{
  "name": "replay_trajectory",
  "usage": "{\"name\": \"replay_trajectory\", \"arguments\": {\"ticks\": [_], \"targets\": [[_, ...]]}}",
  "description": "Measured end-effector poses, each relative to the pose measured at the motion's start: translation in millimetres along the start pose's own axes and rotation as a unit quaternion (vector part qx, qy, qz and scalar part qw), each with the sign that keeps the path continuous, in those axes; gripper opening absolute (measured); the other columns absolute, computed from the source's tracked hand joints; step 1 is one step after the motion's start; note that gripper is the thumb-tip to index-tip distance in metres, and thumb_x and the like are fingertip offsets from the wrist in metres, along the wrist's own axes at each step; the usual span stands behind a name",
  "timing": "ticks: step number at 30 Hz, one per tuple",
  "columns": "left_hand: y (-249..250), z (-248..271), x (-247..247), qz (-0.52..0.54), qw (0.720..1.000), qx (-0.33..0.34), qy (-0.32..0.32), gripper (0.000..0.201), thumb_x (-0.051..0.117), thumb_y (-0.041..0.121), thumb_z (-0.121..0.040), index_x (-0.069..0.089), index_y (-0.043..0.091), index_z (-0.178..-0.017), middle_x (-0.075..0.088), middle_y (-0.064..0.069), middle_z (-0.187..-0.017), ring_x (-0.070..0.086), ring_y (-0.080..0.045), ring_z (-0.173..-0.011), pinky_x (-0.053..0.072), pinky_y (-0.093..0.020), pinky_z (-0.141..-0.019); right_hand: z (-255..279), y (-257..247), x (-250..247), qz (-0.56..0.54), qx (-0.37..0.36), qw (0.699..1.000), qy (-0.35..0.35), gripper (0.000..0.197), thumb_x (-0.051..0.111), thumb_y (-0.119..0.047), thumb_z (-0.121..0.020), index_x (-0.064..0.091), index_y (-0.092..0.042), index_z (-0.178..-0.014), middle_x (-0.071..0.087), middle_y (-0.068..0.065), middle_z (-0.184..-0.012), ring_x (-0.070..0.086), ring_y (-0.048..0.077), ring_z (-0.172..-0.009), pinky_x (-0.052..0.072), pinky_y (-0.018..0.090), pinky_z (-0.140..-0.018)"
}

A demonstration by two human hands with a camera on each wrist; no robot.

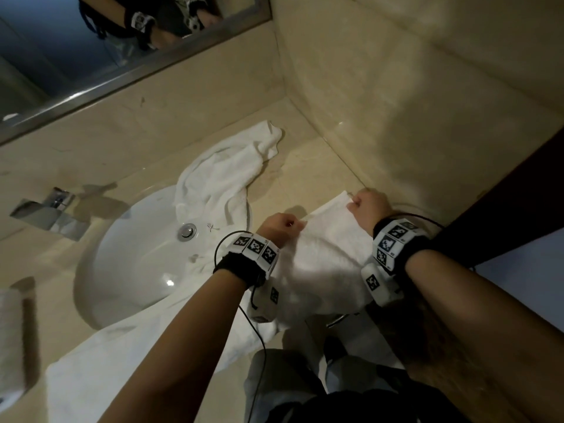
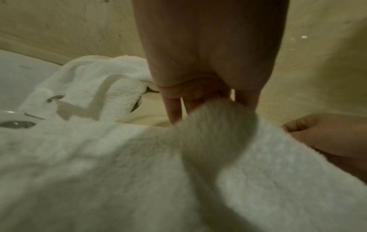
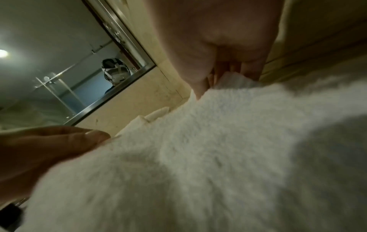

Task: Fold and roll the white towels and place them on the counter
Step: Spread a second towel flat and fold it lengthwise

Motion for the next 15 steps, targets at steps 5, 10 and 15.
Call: {"name": "replay_trajectory", "arguments": {"ticks": [5,10,15], "targets": [[-16,4,4,-0.045,0.997,-0.036,-0.051,0.042,0.052,0.043,-0.092,0.065,0.003,-0.099,0.059,-0.007,-0.090,0.054,-0.020,-0.086,0.039,-0.028,-0.075,-11,0,3,0.038,0.040,0.998,-0.009,0.033,0.047,-0.024,-0.096,0.056,0.003,-0.111,0.060,0.022,-0.118,0.055,0.037,-0.111,0.045,0.037,-0.090],[-20,-4,-8,-0.080,0.994,-0.070,0.023,0.036,0.050,0.047,-0.089,0.064,0.013,-0.093,0.055,-0.002,-0.088,0.053,-0.021,-0.085,0.037,-0.025,-0.071,-23,-4,10,0.068,0.072,0.995,-0.031,0.035,0.042,-0.026,-0.098,0.046,0.001,-0.120,0.055,0.023,-0.124,0.054,0.038,-0.114,0.045,0.040,-0.090],[-34,-7,-12,-0.107,0.986,-0.123,0.033,0.040,0.047,0.052,-0.089,0.059,0.016,-0.101,0.057,-0.003,-0.094,0.052,-0.022,-0.083,0.038,-0.028,-0.071,-29,-9,13,0.113,0.072,0.990,-0.044,0.038,0.034,-0.029,-0.101,0.043,0.000,-0.123,0.054,0.023,-0.126,0.053,0.036,-0.117,0.043,0.040,-0.091]]}}
Point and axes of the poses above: each hand's wrist, its own z-axis away from the middle knuckle, its own x-axis out of the palm, y = z × x, the point moved 4 cm from there along -z, towards the middle knuckle
